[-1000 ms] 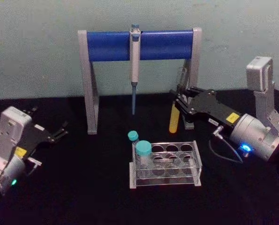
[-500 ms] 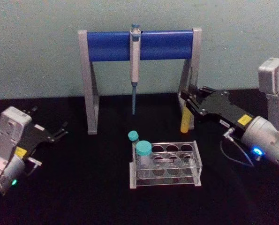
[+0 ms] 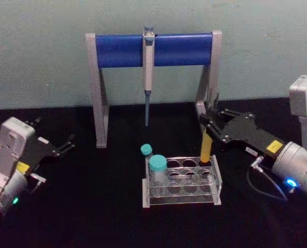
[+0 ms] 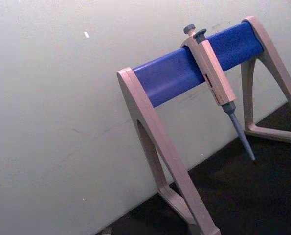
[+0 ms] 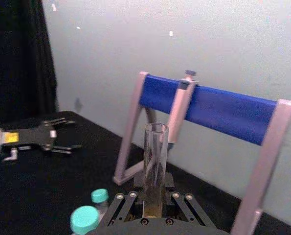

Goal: Pick up the test tube from the test tube rack, shake it, then place it back into the test tube rack.

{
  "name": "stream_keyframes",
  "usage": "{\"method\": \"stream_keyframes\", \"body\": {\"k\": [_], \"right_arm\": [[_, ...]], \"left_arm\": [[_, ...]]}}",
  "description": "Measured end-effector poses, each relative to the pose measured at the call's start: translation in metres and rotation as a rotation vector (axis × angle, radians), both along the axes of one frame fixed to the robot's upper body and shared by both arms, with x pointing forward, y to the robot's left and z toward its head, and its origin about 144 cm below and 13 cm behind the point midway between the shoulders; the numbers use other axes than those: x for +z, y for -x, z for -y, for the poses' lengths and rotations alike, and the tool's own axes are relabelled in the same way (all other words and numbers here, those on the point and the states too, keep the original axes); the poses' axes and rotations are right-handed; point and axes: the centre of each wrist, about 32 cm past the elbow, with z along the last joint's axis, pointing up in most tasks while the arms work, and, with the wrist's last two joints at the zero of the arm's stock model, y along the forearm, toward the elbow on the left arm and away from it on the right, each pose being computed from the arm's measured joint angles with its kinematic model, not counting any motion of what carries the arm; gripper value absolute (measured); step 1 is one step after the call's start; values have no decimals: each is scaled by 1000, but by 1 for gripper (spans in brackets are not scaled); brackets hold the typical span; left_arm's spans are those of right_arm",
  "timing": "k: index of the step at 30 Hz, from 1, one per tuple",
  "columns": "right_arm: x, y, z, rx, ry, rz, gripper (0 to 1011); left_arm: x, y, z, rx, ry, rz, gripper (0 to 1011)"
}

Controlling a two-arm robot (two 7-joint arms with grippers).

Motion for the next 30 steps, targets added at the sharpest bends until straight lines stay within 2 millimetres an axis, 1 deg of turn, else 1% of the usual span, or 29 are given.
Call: {"method": "stream_keyframes", "body": {"k": [6,14,24,30], "right_arm": [[-1,-2,-9,50,-12,-9,238],[-4,-19,-20,87,-33,0,238],[-8,-42,-23,73,-38,25,238],[-10,-48,-21,34,-29,35,238]], "left_arm": [[0,0,0,0,0,0,1010],[0,0,0,0,0,0,1010],[0,0,0,0,0,0,1010],[0,0,0,0,0,0,1010]]}}
